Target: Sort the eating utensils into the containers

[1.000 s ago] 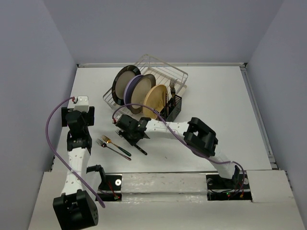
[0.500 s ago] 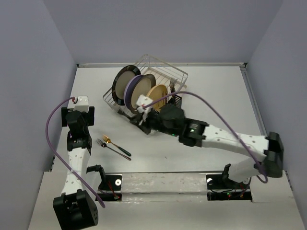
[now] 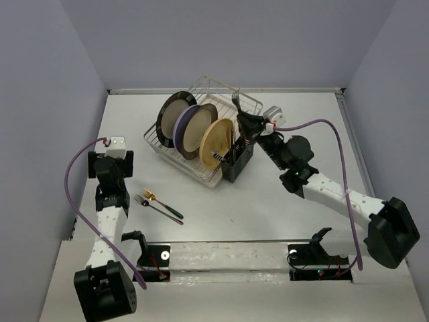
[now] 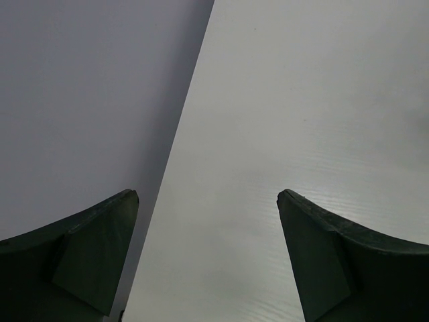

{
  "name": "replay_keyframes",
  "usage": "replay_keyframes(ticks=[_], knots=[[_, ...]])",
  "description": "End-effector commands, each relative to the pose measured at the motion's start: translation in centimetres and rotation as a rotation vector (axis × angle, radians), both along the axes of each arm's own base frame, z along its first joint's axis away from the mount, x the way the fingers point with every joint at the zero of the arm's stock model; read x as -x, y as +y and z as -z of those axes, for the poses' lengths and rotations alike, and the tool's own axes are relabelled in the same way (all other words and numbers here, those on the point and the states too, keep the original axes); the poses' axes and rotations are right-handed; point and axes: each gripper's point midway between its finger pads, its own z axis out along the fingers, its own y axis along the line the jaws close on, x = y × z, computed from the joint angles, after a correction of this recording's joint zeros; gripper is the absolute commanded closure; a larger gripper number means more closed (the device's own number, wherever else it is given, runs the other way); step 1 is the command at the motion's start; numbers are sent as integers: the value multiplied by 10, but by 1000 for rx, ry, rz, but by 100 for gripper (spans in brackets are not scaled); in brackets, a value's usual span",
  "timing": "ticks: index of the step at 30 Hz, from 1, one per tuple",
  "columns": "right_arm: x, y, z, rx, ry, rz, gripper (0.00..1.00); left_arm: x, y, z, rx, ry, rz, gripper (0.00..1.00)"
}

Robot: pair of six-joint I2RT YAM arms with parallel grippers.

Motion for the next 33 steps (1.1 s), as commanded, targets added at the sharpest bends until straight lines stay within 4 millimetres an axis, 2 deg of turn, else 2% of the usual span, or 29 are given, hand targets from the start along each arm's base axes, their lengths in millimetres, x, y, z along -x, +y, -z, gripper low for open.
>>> replay_keyframes(ticks=[1, 4, 5, 6, 7, 11, 17, 21, 29, 30, 31, 32, 33], knots=[[0, -4, -12, -46, -94, -41, 100, -17, -4, -43, -2, -195, 28, 1], [-5, -1, 7, -53, -47, -76, 100, -28, -40, -62, 81, -246, 220, 1], [-8, -4, 10, -62, -40, -68, 100, -29, -59, -58, 126, -224, 317, 1], [-9, -4, 14, -64, -31, -71, 100, -29, -59, -57, 135, -219, 316, 1], [-11, 0, 28, -56, -7, -80, 100, -29, -68, -57, 157, -217, 356, 1], [-17, 10, 44, -62, -2, -122, 100, -28, -62, -45, 158, -205, 319, 1], [-38, 3, 67, -68, 35, -97, 100, -26, -58, -41, 151, -197, 297, 1], [-39, -4, 87, -51, 58, -56, 100, -25, -58, -42, 146, -202, 300, 1], [-39, -1, 120, 32, 130, -61, 100, -26, -58, -41, 143, -202, 301, 1], [-39, -2, 124, 42, 134, -57, 98, -26, -58, -42, 143, -206, 301, 1], [-38, -4, 125, 40, 133, -50, 90, -26, -58, -42, 141, -208, 303, 1], [-38, -6, 124, 34, 127, -40, 70, -26, -58, -42, 140, -208, 303, 1], [-37, -12, 124, 21, 122, -15, 61, -26, -58, -41, 140, -206, 303, 1]])
